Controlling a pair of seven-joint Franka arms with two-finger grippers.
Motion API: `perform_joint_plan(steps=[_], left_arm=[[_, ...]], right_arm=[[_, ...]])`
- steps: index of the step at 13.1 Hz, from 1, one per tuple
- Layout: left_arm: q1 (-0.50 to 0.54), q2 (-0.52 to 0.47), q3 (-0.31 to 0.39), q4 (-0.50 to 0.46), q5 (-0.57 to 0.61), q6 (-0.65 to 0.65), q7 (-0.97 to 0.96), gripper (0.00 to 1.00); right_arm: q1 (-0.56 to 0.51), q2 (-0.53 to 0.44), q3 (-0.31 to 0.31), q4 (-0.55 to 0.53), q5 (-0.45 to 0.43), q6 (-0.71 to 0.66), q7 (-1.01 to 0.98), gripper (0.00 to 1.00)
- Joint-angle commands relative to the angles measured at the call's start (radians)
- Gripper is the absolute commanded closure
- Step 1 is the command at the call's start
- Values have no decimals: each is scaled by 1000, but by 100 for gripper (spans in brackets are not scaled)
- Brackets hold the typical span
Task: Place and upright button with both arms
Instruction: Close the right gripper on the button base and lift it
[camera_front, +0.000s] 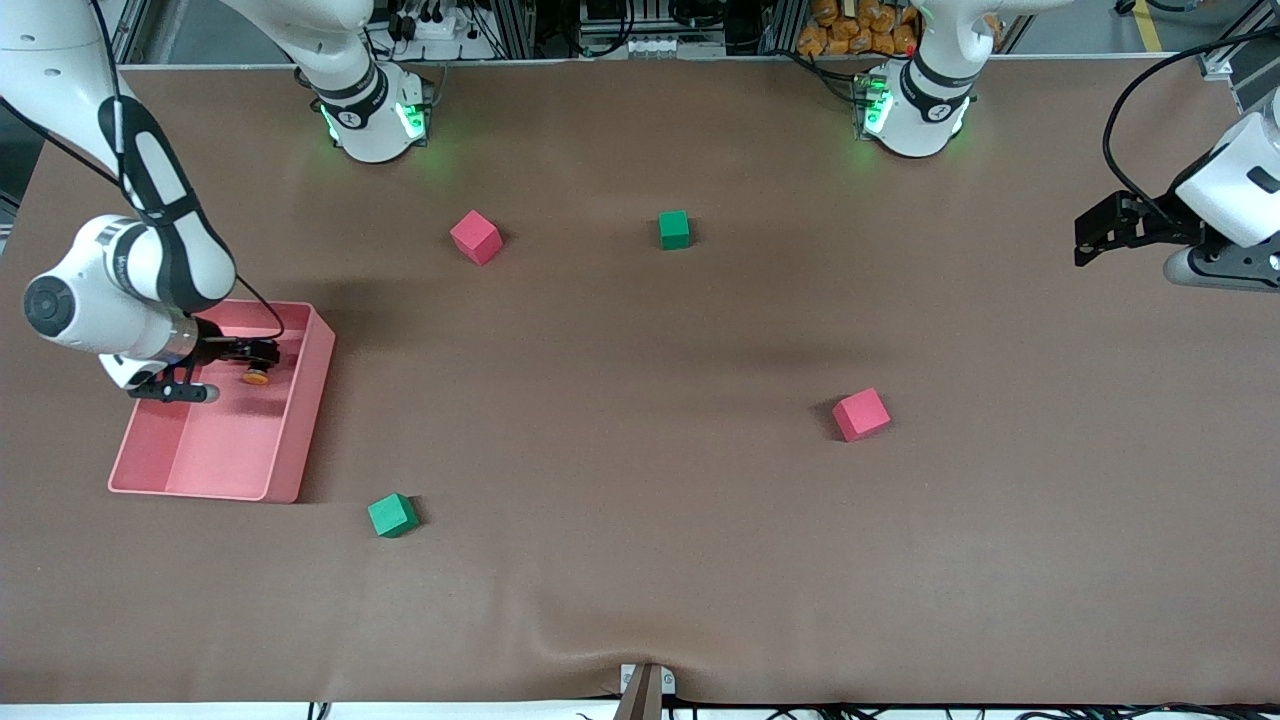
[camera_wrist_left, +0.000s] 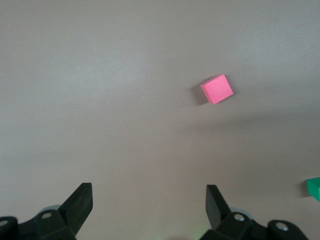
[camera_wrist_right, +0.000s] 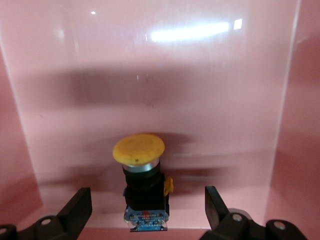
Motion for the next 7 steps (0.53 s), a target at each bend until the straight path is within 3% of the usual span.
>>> perform_joint_plan(steps=[1,5,7], left_arm=[[5,11,-3,23,-5,-19,-11,0],[5,11,-3,23,-5,-19,-11,0],[5,11,-3,23,-5,-19,-11,0]], right_arm=[[-23,-18,17,-34,-14,26,-4,0],[-15,-15,17,-34,-14,24,2,0],[-14,-16,17,-32,-14,15,-7,81]])
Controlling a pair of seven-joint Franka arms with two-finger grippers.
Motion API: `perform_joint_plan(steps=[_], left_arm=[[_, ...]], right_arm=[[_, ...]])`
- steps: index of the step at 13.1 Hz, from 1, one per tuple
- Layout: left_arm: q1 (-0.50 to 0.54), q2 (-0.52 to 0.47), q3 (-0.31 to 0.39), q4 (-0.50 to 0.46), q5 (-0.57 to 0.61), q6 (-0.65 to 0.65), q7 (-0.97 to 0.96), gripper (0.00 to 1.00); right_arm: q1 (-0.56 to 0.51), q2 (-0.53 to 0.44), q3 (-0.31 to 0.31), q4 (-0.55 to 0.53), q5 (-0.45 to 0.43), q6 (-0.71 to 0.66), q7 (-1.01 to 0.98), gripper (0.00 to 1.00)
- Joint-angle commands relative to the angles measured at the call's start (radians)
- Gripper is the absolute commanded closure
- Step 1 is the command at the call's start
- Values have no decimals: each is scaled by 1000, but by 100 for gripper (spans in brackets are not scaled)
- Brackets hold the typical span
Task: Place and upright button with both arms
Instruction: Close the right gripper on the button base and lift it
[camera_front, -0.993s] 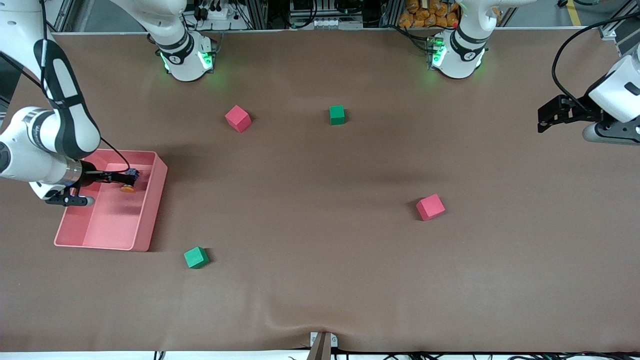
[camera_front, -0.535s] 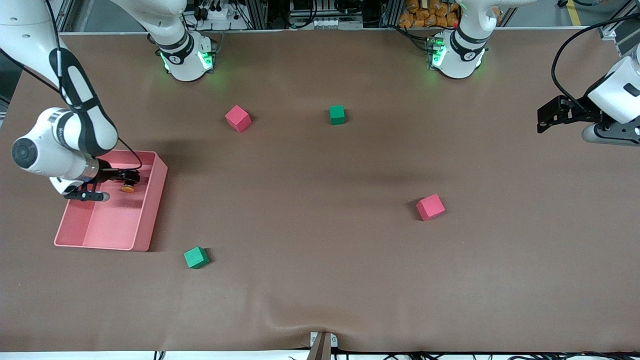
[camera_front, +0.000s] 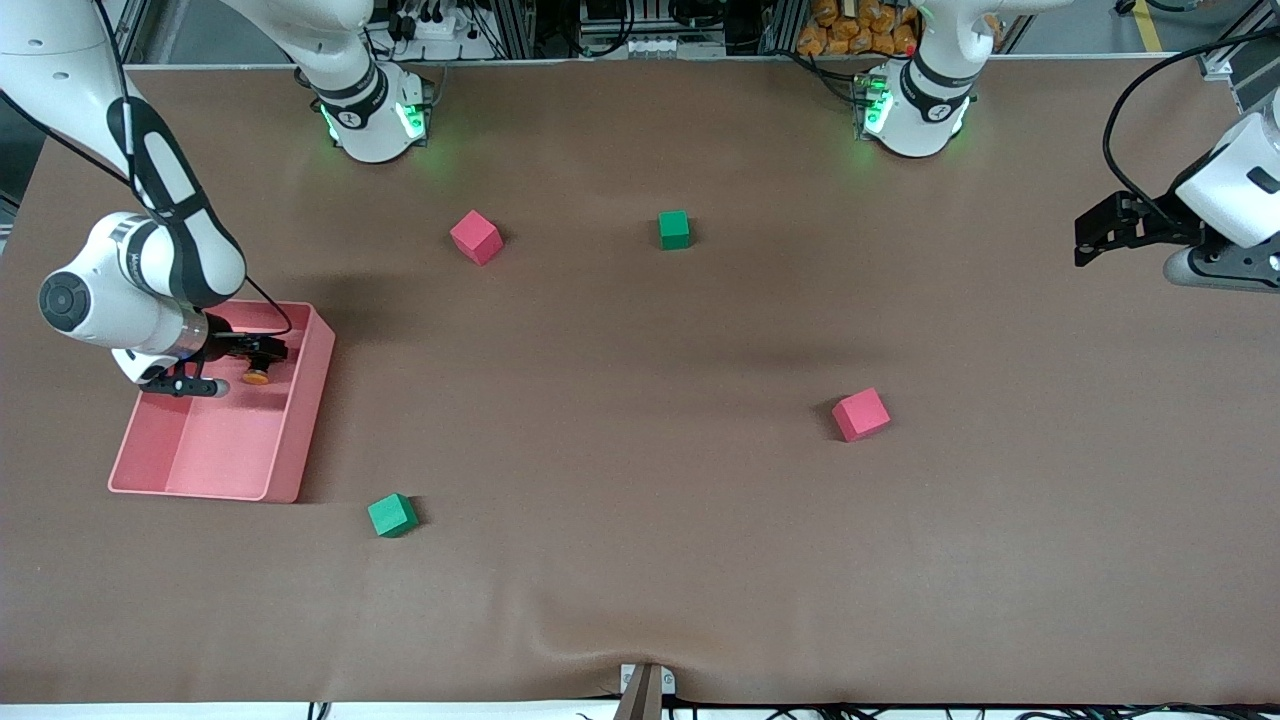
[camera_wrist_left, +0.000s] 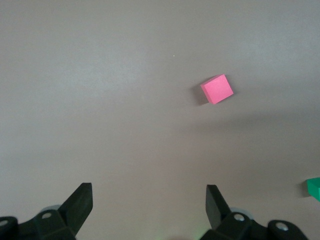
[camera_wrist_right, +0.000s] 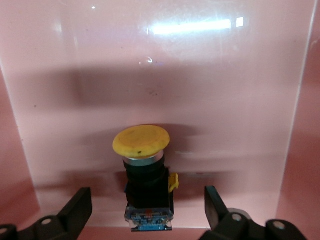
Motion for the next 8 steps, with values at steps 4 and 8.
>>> perform_joint_plan(steps=[4,8], left_arm=[[4,11,-3,21,-5,-19,-9,0],[4,11,-3,21,-5,-19,-9,0]], right_arm=[[-20,-16,13,-20,-14,-2,-50,100],[-15,-38,13,-5,-14,-60,-82,100]])
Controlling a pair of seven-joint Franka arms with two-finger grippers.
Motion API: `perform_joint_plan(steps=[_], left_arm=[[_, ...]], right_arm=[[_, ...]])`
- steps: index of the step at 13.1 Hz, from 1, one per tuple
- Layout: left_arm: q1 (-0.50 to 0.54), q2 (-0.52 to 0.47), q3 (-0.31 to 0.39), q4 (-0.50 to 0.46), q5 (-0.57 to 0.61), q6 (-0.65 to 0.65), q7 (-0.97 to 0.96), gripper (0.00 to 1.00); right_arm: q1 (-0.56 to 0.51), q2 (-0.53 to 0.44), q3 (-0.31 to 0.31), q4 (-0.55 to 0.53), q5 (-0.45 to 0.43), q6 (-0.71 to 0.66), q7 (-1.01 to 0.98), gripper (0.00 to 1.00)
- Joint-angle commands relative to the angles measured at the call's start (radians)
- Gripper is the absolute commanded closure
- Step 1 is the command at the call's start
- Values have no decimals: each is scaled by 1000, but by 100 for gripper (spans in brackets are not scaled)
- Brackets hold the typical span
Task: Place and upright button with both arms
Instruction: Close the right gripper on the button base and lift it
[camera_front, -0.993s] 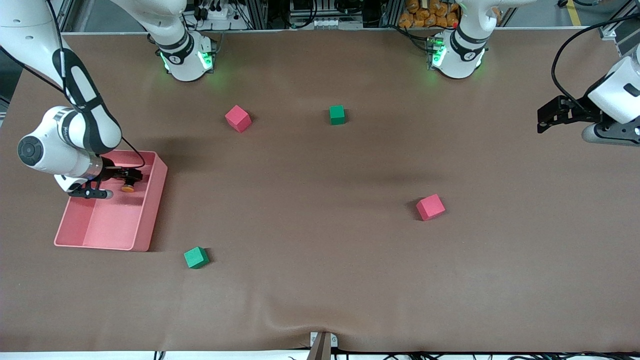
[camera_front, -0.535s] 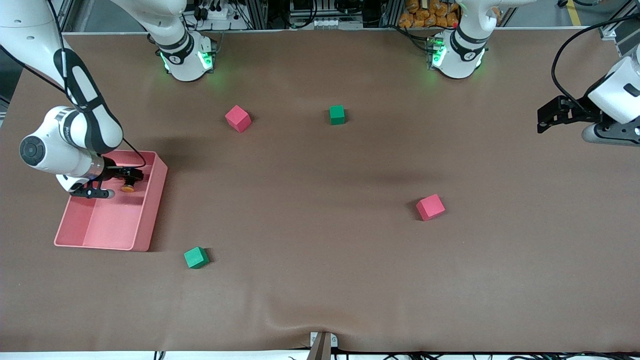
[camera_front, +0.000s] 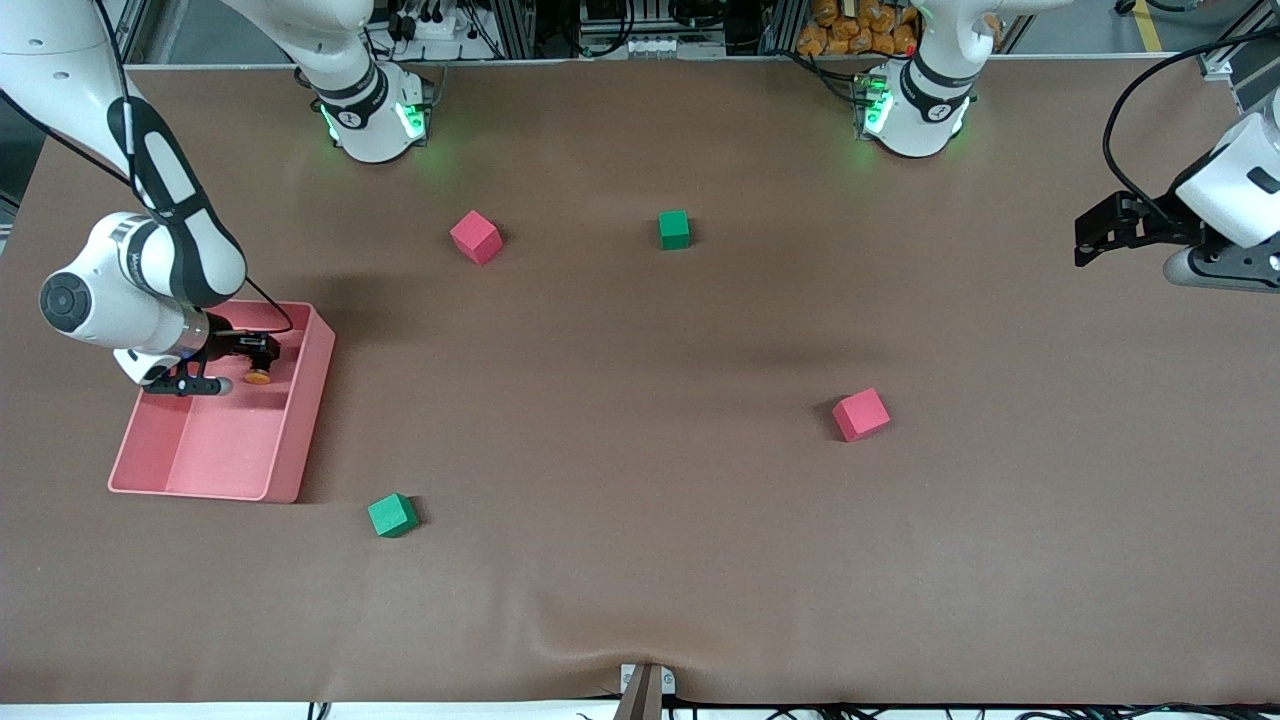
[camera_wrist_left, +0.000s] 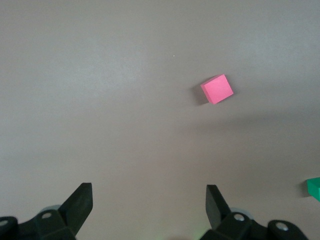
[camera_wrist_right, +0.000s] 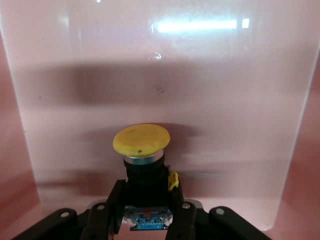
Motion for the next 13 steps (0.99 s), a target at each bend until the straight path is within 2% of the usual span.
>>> perform_joint_plan(steps=[1,4,7,10,13], left_arm=[[4,10,-3,23,-5,-18,-9,0],[6,10,-3,23,-5,-18,-9,0],[6,10,-3,23,-5,-18,-8,0],[6,10,-1,23,-5,-18,-6,0],[6,12,-1,23,-5,-18,-5,0]], right_arm=[[-13,-46,12,20,-14,-81,-34,100],[6,-54,16,160,-15,-281,-35,100],[77,-55,15,350,-18,-531,-31,100],[141,-58,33,450,-9,-648,-58,100],[213,-63,97,519,23,-714,-161,100]])
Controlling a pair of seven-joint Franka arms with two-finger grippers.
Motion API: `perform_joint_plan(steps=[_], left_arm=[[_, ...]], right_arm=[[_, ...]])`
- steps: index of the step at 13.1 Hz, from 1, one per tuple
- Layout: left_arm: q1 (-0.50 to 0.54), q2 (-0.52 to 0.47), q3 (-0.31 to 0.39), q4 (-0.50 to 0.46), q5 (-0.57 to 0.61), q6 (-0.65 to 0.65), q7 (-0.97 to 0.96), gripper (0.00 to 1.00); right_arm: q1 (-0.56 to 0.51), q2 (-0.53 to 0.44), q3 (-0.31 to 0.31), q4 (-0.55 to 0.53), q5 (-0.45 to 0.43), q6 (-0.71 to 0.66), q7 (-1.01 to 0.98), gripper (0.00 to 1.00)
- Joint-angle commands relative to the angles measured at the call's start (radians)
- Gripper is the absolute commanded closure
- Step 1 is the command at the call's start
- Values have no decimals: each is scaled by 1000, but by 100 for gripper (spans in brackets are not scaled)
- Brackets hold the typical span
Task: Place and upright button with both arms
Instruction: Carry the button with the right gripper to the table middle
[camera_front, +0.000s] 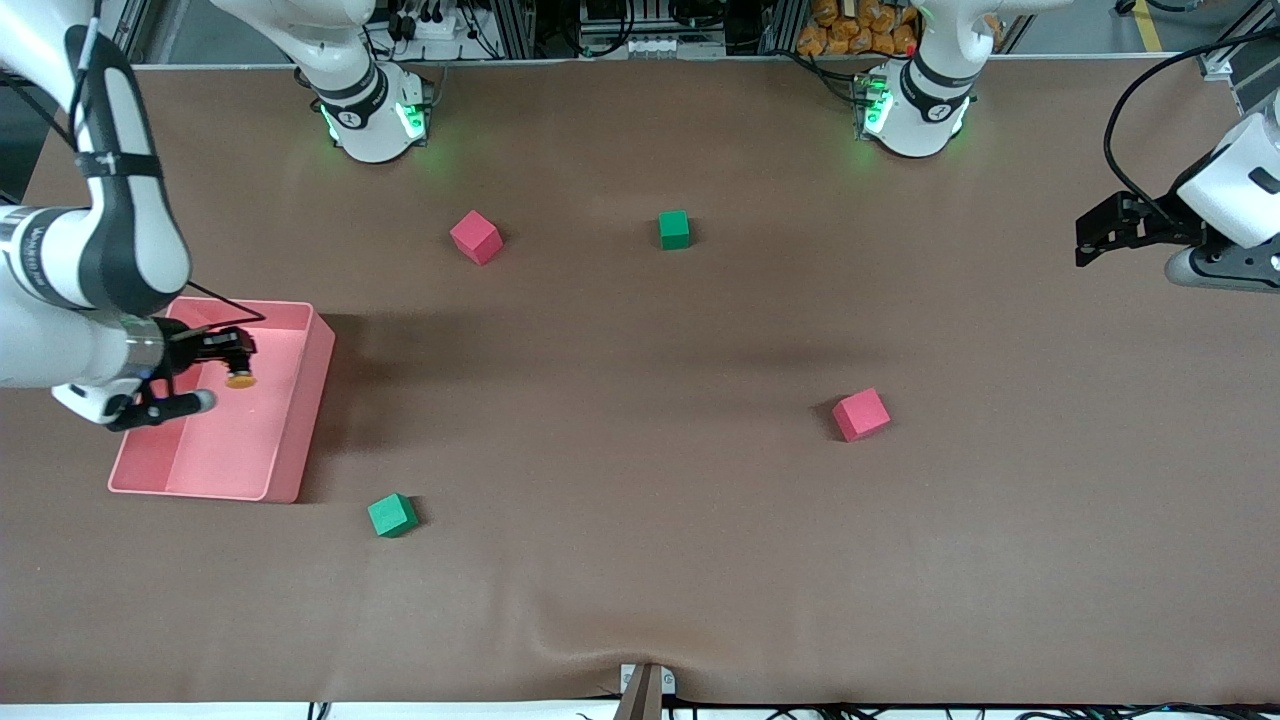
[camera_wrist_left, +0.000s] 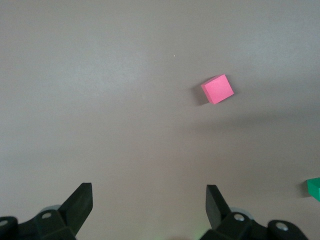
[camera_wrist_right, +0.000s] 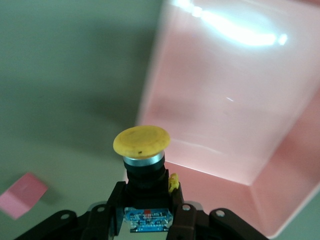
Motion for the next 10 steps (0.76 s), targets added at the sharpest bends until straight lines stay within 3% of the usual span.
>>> perform_joint_plan(steps=[1,3,10], left_arm=[[5,12,-1,23,-5,-18,-5,0],[5,15,1,23,-5,-18,-5,0],[5,15,1,24,-5,-18,-3,0]], right_arm=[[73,2,69,66,21,-44,-53,100],[157,13,118,97,29,-17,-44,100],[541,118,118,113,54,264,169,100]])
